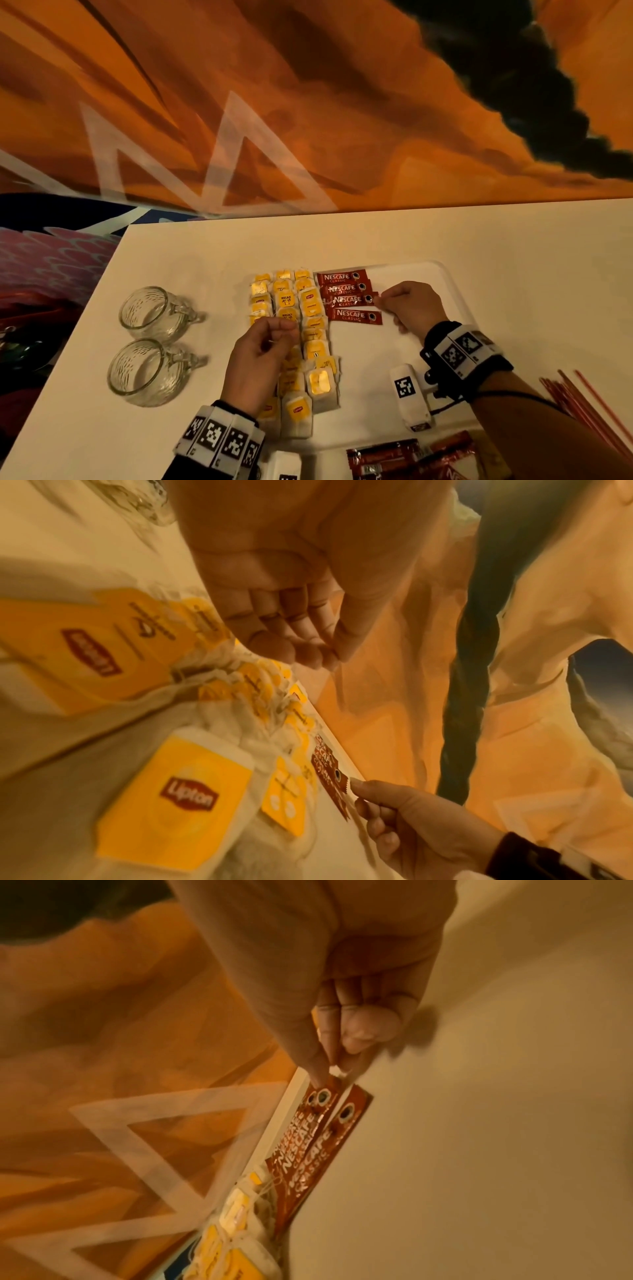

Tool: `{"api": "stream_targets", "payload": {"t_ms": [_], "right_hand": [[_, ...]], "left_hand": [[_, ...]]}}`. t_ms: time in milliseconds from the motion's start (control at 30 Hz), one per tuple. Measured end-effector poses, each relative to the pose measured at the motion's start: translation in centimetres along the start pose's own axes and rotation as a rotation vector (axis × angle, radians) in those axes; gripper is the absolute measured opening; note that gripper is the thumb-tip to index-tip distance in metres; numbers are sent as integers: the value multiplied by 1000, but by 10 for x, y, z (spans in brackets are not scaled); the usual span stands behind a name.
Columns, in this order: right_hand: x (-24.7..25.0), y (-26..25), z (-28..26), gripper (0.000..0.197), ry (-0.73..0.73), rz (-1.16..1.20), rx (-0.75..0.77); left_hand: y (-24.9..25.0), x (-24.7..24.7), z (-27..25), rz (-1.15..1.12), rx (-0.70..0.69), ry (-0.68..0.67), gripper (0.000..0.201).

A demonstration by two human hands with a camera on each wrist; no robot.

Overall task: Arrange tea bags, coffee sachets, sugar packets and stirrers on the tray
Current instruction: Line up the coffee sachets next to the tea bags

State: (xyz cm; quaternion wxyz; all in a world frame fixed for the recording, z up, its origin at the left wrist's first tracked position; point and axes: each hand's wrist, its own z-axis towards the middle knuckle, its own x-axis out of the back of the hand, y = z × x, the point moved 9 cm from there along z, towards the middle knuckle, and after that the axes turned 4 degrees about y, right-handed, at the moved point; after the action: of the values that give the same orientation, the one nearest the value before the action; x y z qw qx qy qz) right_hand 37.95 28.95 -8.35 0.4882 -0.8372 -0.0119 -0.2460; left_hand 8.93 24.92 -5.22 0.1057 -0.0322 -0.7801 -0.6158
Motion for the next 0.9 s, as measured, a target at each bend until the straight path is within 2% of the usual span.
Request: {"api": "stream_targets", "payload": {"t_ms": [333,433,533,700,900], "right_hand": [[-9,-3,4,8,-8,-57,21],[-7,-1,5,26,1,-89,20],[-7,5,2,50,-24,-272,22],[-11,4,6,50,-30,-419,70],[-9,-9,-1,47,-73,-410,97]], "left_hand": [[-1,2,-2,9,0,-3,12],[-1,3,-3,5,-4,-2,12],[1,4,-3,-13,-5,4,10],[-2,1,-1,13,-7,-5,10],[5,3,-5,14,-11,-11,11]]}}
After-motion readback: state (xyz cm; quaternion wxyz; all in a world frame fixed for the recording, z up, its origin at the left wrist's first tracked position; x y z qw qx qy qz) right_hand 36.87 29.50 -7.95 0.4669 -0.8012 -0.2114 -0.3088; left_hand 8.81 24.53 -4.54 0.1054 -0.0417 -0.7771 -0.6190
